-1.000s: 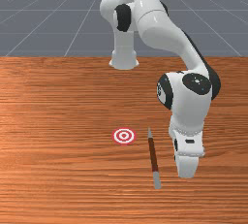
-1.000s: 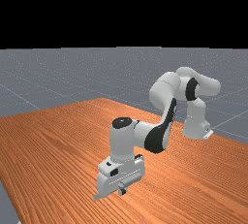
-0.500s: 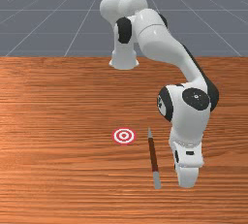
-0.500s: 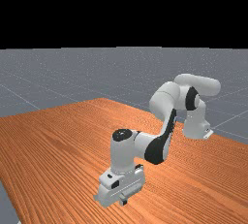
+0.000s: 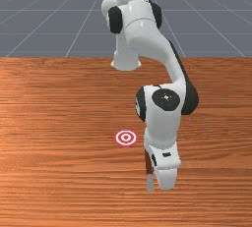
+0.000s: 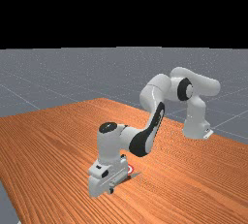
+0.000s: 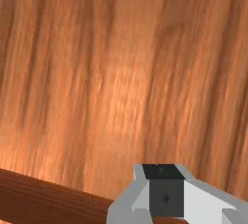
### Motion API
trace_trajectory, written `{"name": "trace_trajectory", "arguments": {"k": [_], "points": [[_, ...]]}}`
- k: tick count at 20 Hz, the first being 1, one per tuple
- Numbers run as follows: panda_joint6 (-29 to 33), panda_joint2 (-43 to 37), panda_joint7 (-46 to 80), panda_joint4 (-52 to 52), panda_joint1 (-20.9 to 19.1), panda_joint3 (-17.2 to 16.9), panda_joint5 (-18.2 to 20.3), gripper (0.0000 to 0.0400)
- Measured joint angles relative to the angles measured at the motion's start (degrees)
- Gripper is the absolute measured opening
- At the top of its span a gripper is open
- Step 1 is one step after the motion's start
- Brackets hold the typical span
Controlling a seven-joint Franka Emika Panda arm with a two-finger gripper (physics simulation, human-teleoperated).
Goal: Pick up the pen and put it to the marker
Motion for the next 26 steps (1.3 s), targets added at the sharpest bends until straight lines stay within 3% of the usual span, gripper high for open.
{"name": "trace_trajectory", "arguments": {"k": [5, 9, 10, 11, 14, 15, 16, 18, 19, 20, 21, 26], "points": [[1.0, -1.1, -15.2, -1.8, -9.1, 0.5, -0.8, 0.0], [-5.1, 6.0, -23.9, 11.8, -16.4, -0.4, 0.0, 0.0], [-5.9, 6.8, -16.3, 13.2, -16.8, -1.7, 1.2, 0.0], [-7.6, 8.9, -20.9, 17.2, -17.4, -1.3, 0.7, 0.0], [1.8, -0.2, -16.5, 1.1, -17.7, -1.2, 1.4, 0.0], [-5.7, 1.1, -12.2, 6.6, -17.0, -2.2, 1.9, 0.0], [2.7, -4.6, -16.3, -3.2, -17.9, -1.0, 1.6, 0.0], [-3.7, -5.6, -14.2, -1.0, -17.4, -1.8, 1.6, 0.0], [-2.9, -6.7, -14.0, -2.6, -17.5, -1.8, 1.6, 0.0], [-6.2, -4.3, -15.7, 2.1, -17.4, -1.7, 1.2, 0.0], [-2.8, -6.2, -15.7, -2.0, -17.6, -1.6, 1.3, 0.0], [-3.6, 0.8, -15.7, 4.7, -17.3, -1.8, 1.2, 0.0]]}}
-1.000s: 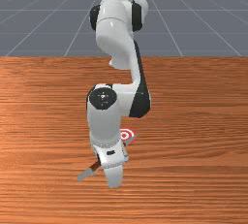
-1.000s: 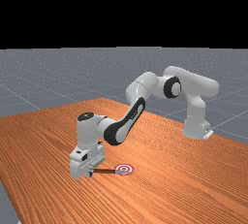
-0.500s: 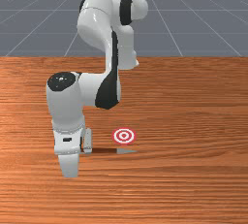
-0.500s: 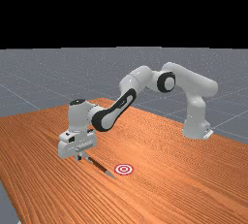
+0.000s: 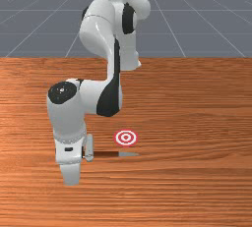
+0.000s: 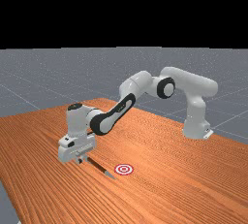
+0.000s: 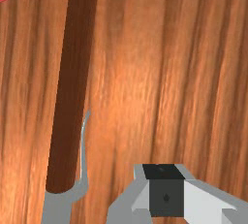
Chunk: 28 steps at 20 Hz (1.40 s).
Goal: Pick up the pen and put it to the marker
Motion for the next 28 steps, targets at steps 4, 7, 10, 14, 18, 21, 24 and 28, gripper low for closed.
{"name": "trace_trajectory", "arguments": {"k": [4, 7, 10, 14, 18, 21, 24, 28], "points": [[3.8, -7.1, 0.1, -15.7, -0.4, -0.5, -0.6, 0.0], [21.4, -21.2, 2.9, -43.5, 0.4, -3.3, -3.4, 0.0], [25.2, -25.9, 5.5, -52.8, -1.2, -2.3, 0.0, 0.0], [27.4, -34.0, 0.5, -59.2, -2.5, -0.3, -0.2, 0.0], [19.6, -36.0, -0.3, -56.0, -2.8, -0.1, 0.4, 0.0157], [19.7, -35.8, -0.5, -55.9, -2.9, -0.2, 0.3, 0.0346], [20.0, -35.9, 2.1, -56.2, -2.1, -0.9, 0.0, 0.0388], [20.6, -36.8, 5.9, -57.9, 0.4, -0.7, -0.2, 0.0398]]}}
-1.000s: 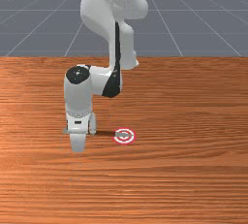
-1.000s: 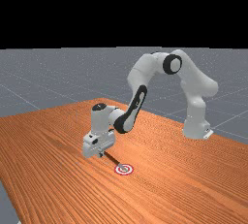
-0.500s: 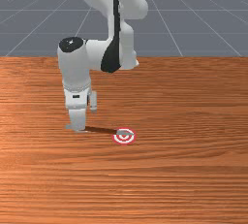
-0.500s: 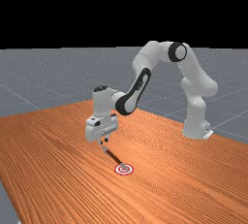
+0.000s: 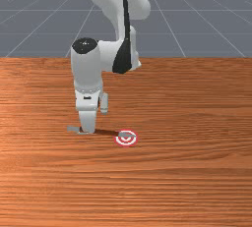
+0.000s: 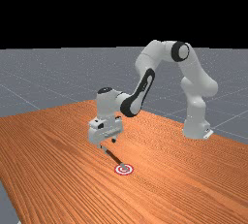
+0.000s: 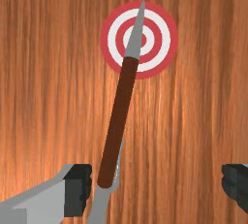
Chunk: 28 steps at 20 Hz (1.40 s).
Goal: Pick up the pen and put it to the marker
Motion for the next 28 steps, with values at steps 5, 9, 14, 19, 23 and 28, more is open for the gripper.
{"name": "trace_trajectory", "arguments": {"k": [5, 9, 14, 19, 23, 28], "points": [[0.5, -0.9, -1.2, -1.6, 0.2, 1.3, 0.6, 0.04], [0.9, -2.5, -0.5, -2.6, 0.6, 0.8, -0.1, 0.04], [-3.8, 6.0, 0.1, 5.0, 1.5, 0.1, -0.8, 0.04], [3.3, 0.1, -0.4, -2.6, 0.7, 0.7, -0.1, 0.04], [0.7, 0.6, -2.5, -1.2, -0.6, 2.1, 1.8, 0.04], [3.3, -0.6, 1.7, -4.2, 2.0, -1.0, -2.3, 0.04]]}}
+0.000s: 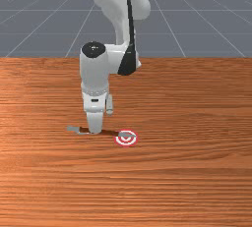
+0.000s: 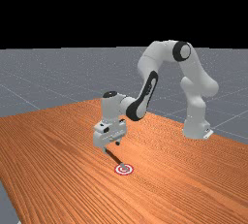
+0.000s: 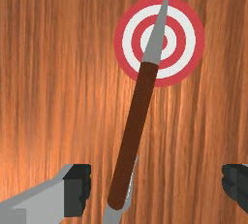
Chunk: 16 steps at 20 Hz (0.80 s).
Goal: Pick up the pen and put it to the marker
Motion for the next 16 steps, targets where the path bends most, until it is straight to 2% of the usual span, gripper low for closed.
{"name": "trace_trajectory", "arguments": {"k": [1, 3, 4, 9, 10, 11, 15, 16], "points": [[-3.2, 1.6, -2.1, 2.4, -1.3, 1.4, 1.9, 0.04], [-2.1, 3.3, -2.0, 2.9, -1.2, 1.3, 1.8, 0.04], [0.9, 2.7, -0.2, 0.9, -0.9, 1.1, 2.3, 0.04], [1.4, 2.0, 7.9, -0.5, 4.0, 1.4, 2.8, 0.04], [-2.3, 4.0, 5.4, 2.6, 4.1, 1.9, 2.0, 0.04], [-2.3, 5.4, 5.4, 3.5, 4.2, 1.9, 2.0, 0.04], [4.4, 6.1, 5.4, 0.5, 4.0, 1.8, 1.8, 0.04], [4.0, 5.6, 5.4, 0.3, 3.9, 1.9, 1.8, 0.04]]}}
